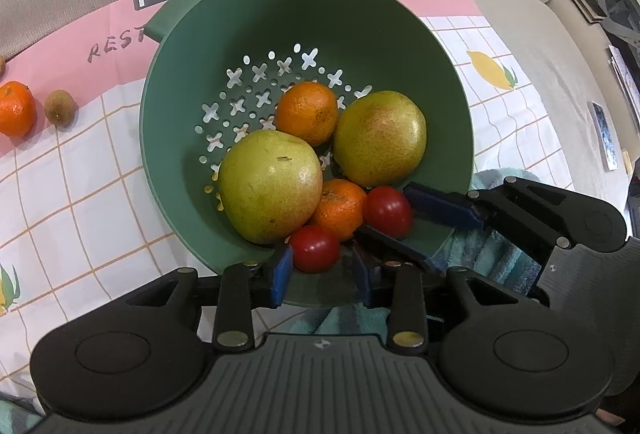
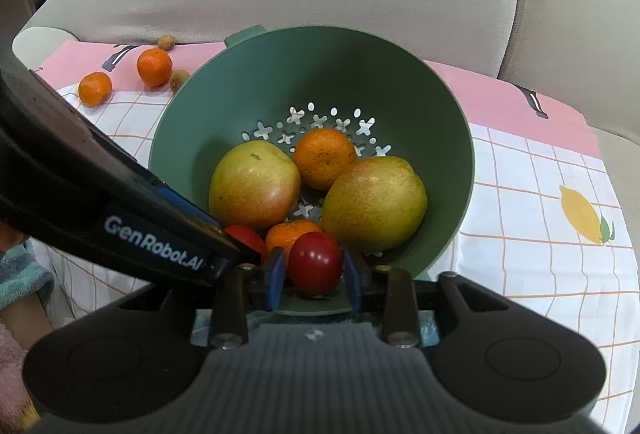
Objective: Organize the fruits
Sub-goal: 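Open both tools dropping the cherry tomatoes into the colander, then move both open tools away from the colander toward the remaining mandarins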
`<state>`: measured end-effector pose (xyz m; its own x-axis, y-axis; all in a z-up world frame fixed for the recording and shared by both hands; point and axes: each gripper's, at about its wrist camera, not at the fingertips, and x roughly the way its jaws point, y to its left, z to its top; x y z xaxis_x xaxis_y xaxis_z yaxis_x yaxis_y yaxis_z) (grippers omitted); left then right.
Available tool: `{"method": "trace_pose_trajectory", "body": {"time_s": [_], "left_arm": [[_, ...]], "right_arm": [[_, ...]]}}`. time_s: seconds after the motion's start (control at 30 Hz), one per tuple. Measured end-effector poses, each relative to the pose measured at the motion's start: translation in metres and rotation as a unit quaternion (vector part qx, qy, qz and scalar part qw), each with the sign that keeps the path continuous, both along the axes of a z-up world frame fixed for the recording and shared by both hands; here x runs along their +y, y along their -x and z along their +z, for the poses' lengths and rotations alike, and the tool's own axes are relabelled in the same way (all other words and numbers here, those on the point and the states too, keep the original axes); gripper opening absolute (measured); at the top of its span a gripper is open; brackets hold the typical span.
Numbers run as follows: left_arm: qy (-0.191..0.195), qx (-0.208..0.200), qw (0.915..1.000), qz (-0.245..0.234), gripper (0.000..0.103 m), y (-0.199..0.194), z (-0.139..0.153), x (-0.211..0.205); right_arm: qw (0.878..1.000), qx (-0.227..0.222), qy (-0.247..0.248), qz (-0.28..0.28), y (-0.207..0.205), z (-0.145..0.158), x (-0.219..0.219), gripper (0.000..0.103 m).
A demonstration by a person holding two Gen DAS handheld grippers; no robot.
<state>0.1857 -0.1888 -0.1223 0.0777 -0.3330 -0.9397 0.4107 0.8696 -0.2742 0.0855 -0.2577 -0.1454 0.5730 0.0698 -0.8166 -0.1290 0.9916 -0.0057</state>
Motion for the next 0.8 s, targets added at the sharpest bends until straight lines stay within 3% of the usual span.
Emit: {"method": "trace_pose_trajectory", "body": {"time_s": [0.2, 0.57, 0.8], "left_arm": [[0.002, -0.018, 0.9998, 0.003, 0.053, 0.005, 0.014, 0.004], [0.025, -0.055, 0.9981, 0.008, 0.060, 0.019, 0.046, 0.025], [0.029, -0.111, 0.9932, 0.018, 0.060, 0.030, 0.073, 0.045]], "right_arm": [[1.000, -0.011, -0.007, -0.002, 0.003, 0.003, -0.003, 0.045], [0.999, -0.051, 0.011, -0.013, 0.014, 0.013, 0.000, 0.065], [0.997, -0.068, 0.034, -0.017, 0.019, 0.019, 0.006, 0.072]]}}
